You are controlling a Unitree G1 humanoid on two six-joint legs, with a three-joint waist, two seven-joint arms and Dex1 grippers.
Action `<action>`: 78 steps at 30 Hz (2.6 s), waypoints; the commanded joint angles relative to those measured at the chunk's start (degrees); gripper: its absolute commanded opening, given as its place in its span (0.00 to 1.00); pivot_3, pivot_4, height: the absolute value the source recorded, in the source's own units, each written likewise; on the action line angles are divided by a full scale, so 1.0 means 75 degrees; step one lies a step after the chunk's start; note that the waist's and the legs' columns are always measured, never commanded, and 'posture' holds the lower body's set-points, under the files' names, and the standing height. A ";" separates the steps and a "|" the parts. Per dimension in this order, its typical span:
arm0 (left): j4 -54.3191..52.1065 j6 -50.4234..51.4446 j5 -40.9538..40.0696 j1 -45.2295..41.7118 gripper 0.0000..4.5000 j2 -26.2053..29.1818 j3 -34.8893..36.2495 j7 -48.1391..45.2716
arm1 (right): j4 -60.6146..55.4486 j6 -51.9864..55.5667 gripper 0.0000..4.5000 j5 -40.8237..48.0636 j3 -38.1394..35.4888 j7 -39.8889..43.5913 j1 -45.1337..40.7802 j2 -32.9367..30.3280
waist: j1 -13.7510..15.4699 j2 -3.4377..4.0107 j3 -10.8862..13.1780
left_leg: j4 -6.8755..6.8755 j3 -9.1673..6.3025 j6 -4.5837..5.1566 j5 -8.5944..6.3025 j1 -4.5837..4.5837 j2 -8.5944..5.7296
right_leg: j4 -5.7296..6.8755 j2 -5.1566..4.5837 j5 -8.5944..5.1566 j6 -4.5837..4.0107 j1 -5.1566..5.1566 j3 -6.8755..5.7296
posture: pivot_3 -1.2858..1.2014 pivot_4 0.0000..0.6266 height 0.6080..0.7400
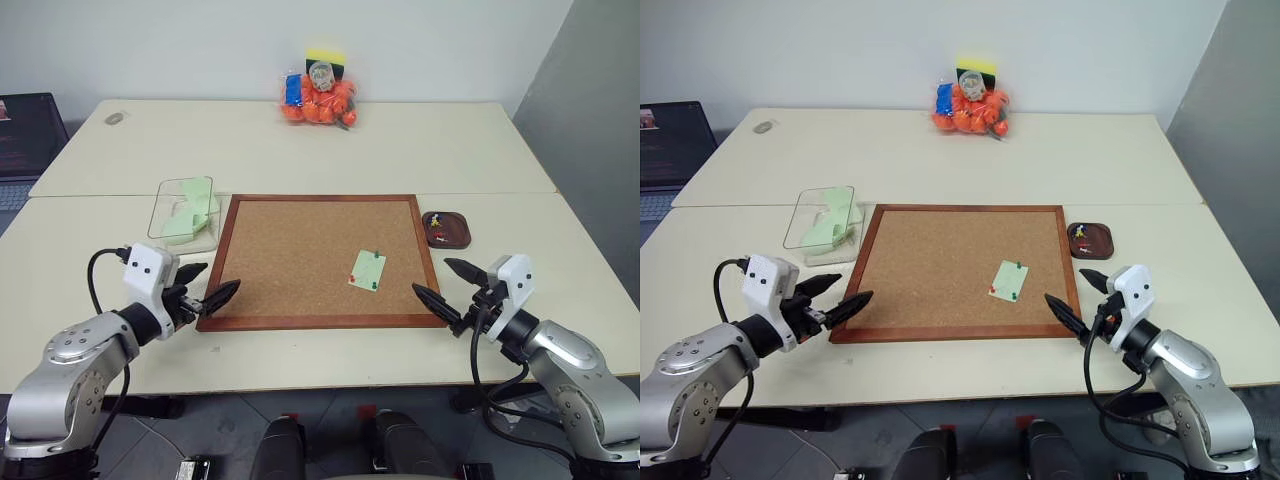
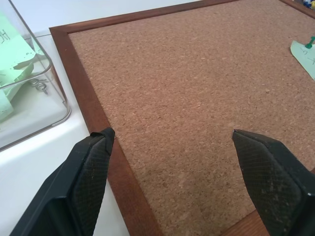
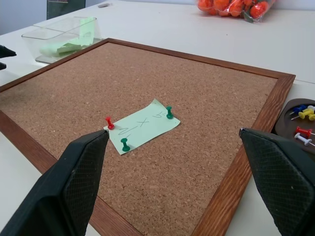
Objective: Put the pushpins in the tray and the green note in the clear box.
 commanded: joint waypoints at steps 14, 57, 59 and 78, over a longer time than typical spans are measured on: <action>-0.0326 -0.0370 -0.0123 0.0032 0.90 0.0070 -0.0075 -0.0448 | -0.0491 0.0096 1.00 0.0138 0.0087 -0.0023 -0.0067 -0.0059 | 0.0000 0.0000 0.0000 | 0.0000 0.0000 0.0000 0.0000 0.0000 0.0000 | 0.0001 0.0000 0.0000 0.0000 0.0000 0.0000 | 0.52 0.24 1.00; 0.5945 -0.4353 0.2685 -0.3472 0.02 -0.1391 -0.3932 -0.3475 | 0.4827 -0.1997 1.00 -0.1888 0.1819 0.0203 -0.3750 0.1732 | -0.0005 0.0014 -0.0019 | 0.0010 0.0011 0.0002 0.0000 0.0007 -0.0001 | 0.0013 0.0022 0.0010 0.0013 0.0007 -0.0007 | 0.52 0.24 1.00; 0.5998 -0.4441 0.2709 -0.3468 0.02 -0.1409 -0.3923 -0.3447 | 0.4998 -0.1983 1.00 -0.1901 0.1790 0.0177 -0.3818 0.1787 | -0.0005 0.0020 -0.0026 | 0.0010 0.0012 0.0002 0.0000 0.0011 -0.0001 | 0.0013 0.0022 0.0010 0.0013 0.0009 -0.0006 | 0.52 0.24 1.00; 0.6058 -0.4455 0.2650 -0.3737 0.00 -0.1378 -0.3679 -0.3328 | 0.6608 -0.2661 0.25 -0.2261 0.1723 0.0164 -0.4374 0.1938 | -0.0014 0.0029 -0.0034 | 0.0012 0.0012 0.0003 0.0001 0.0018 -0.0001 | 0.0020 0.0023 0.0014 0.0019 0.0013 -0.0006 | 0.52 0.24 1.00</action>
